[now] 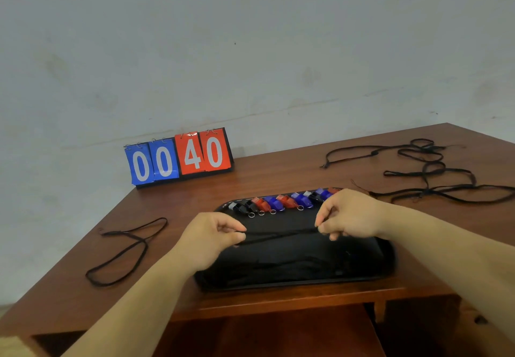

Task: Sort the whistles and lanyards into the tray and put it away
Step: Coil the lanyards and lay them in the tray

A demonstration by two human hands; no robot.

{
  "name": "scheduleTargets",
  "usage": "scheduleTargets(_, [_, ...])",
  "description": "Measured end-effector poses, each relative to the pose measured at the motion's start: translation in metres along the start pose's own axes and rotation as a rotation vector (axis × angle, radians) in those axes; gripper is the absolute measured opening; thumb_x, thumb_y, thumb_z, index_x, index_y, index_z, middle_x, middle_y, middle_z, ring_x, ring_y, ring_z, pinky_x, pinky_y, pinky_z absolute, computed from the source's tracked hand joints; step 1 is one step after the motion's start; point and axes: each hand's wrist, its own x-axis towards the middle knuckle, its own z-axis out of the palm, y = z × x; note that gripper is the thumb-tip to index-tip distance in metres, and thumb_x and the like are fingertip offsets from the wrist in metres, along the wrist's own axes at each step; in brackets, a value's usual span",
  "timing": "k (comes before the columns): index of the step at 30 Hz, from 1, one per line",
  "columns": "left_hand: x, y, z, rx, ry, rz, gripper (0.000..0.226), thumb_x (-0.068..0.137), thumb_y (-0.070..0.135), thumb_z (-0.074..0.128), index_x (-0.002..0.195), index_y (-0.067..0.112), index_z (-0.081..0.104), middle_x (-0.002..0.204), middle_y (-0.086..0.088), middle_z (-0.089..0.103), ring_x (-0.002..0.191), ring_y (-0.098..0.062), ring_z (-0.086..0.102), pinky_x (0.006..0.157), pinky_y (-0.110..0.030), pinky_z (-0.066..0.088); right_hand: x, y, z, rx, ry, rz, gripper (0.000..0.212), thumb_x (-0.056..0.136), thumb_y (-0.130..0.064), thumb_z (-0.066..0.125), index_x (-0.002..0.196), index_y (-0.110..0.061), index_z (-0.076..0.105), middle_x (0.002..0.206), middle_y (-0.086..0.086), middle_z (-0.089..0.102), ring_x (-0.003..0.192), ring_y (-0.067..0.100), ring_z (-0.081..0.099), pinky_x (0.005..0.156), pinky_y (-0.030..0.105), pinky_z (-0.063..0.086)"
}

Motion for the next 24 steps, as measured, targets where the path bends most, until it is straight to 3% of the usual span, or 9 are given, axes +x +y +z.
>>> scheduleTargets(4, [0.002,-0.009,0.002,0.181,-0.089,0.026,0.007,0.087,0.024,0.082,0.087,0.03,0.078,0.08,0.01,0.078,0.074,-0.003,0.072,0.074,-0.017,0.053,0.004,0.003,0.007,-0.144,-0.087,-0.021,0.007,0.088,-0.012,0.073,0.091,-0.015,0.079,0.08,-0.001,0.079,0.065,0.008,0.074,0.068,0.018,0.056])
scheduleTargets(7, [0.001,-0.011,0.002,0.289,-0.152,0.059,0.009,0.089,0.029,0.079,0.083,0.035,0.077,0.074,0.025,0.073,0.071,0.005,0.067,0.066,-0.011,0.046,0.005,0.003,0.009,-0.209,-0.12,-0.041,0.009,0.088,-0.013,0.073,0.095,-0.012,0.078,0.086,0.003,0.078,0.063,0.005,0.071,0.069,0.019,0.056])
scheduleTargets(11, [0.0,-0.013,0.001,0.363,-0.192,0.099,0.008,0.092,0.033,0.075,0.085,0.032,0.078,0.085,0.02,0.074,0.082,0.006,0.066,0.075,-0.015,0.049,0.005,0.002,0.012,-0.278,-0.164,-0.06,0.006,0.089,-0.017,0.073,0.086,-0.021,0.076,0.066,-0.012,0.071,0.066,0.001,0.067,0.073,0.022,0.056])
scheduleTargets(15, [-0.003,-0.01,0.002,0.387,-0.186,0.111,0.017,0.097,0.039,0.067,0.087,0.03,0.078,0.095,0.018,0.071,0.088,0.002,0.066,0.085,-0.023,0.053,0.003,-0.002,0.014,-0.378,-0.161,-0.088,0.008,0.09,-0.031,0.073,0.091,-0.024,0.077,0.087,-0.011,0.073,0.087,0.005,0.067,0.09,0.03,0.055])
scheduleTargets(18, [-0.004,-0.011,0.004,0.416,-0.158,0.121,0.023,0.099,0.043,0.062,0.093,0.027,0.077,0.098,0.015,0.067,0.09,-0.002,0.064,0.087,-0.027,0.052,0.0,-0.008,0.014,-0.427,-0.156,-0.085,0.019,0.092,-0.044,0.069,0.093,-0.026,0.077,0.093,-0.01,0.072,0.091,0.007,0.066,0.091,0.031,0.054])
scheduleTargets(24, [-0.007,-0.01,0.013,0.437,-0.11,0.173,0.017,0.099,0.043,0.06,0.1,0.033,0.074,0.1,0.014,0.063,0.093,-0.004,0.061,0.091,-0.03,0.051,-0.003,-0.02,0.011,-0.415,-0.227,-0.098,0.025,0.092,-0.043,0.069,0.112,-0.027,0.074,0.108,-0.011,0.07,0.101,0.007,0.064,0.1,0.034,0.052])
